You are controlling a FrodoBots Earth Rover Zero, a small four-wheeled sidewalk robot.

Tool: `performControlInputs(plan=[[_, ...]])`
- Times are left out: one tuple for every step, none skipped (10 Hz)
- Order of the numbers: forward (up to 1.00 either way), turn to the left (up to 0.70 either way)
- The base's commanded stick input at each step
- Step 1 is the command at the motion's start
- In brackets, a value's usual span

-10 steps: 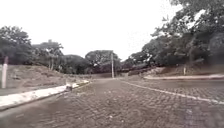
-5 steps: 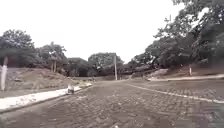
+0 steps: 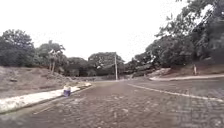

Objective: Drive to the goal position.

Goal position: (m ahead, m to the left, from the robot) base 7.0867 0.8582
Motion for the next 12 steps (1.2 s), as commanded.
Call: performControlInputs(plan=[[1.0, 0.0], [1.0, 0.0], [1.0, 0.0], [1.0, 0.0], [1.0, 0.0], [1.0, -0.02], [1.0, -0.25], [1.0, 0.0], [1.0, 0.0], [1.0, 0.0], [1.0, 0.0], [1.0, 0.0]])
